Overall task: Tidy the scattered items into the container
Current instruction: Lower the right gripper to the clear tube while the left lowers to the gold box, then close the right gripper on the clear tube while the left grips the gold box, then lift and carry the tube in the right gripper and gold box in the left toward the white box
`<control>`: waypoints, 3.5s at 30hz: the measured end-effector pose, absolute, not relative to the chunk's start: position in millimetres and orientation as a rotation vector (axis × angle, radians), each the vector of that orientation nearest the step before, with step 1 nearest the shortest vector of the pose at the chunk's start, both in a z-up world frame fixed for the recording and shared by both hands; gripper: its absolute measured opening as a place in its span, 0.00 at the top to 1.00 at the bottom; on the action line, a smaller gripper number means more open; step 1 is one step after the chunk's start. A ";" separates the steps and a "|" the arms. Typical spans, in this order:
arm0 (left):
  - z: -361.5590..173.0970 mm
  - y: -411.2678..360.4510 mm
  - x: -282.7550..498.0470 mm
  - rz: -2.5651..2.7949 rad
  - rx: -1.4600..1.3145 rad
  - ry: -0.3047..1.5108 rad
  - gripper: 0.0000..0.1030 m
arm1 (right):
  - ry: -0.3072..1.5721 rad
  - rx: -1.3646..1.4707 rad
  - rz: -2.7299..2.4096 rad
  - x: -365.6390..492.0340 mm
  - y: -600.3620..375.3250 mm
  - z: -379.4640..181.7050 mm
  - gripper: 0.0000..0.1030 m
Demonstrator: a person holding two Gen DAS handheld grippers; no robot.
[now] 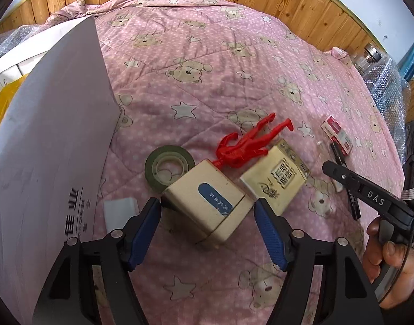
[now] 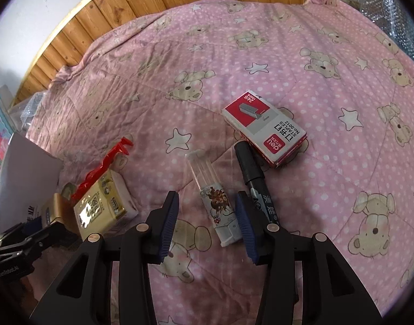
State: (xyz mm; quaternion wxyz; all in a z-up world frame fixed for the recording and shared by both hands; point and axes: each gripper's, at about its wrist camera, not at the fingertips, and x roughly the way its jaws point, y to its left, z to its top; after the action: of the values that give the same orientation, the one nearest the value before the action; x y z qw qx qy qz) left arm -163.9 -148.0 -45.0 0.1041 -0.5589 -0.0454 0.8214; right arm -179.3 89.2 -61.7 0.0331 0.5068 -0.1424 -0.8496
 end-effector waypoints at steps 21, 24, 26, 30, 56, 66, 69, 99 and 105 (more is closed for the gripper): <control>-32.6 -154.4 -142.6 2.365 -1.601 -0.158 0.61 | -0.547 1.606 -2.495 -116.0 78.4 -56.1 0.81; -45.0 -161.4 -131.5 2.358 -1.635 -0.202 0.41 | -0.545 1.615 -2.504 -110.3 77.0 -59.7 0.78; -53.1 -164.6 -122.0 2.343 -1.654 -0.232 0.35 | -0.549 1.611 -2.508 -107.0 76.6 -61.3 0.77; -60.8 -163.9 -105.6 2.343 -1.663 -0.174 0.35 | -0.539 1.603 -2.517 -103.6 74.1 -61.4 0.76; -46.6 -163.5 -76.9 2.385 -1.537 -0.100 0.50 | -0.365 1.559 -2.581 -81.8 48.3 -40.8 0.81; -15.4 -164.4 -65.8 2.392 -1.487 -0.141 0.50 | -0.345 1.523 -2.562 -55.2 17.8 -19.4 0.81; -7.5 -166.9 -60.8 2.393 -1.471 -0.146 0.50 | -0.336 1.516 -2.561 -51.0 10.5 -14.6 0.81; 54.8 -165.4 -33.6 2.361 -1.243 -0.188 0.50 | -0.369 1.389 -2.692 14.7 -12.4 62.2 0.81; 71.5 -184.5 -20.6 2.383 -1.202 -0.233 0.50 | -0.372 1.344 -2.693 24.2 -28.2 79.9 0.81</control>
State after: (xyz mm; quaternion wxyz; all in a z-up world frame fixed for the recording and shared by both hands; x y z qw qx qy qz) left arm -20.6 -184.5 71.5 0.2293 -0.4367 -0.0845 0.8658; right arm 24.2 -28.2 79.9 0.0546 0.4425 -0.1226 -0.8867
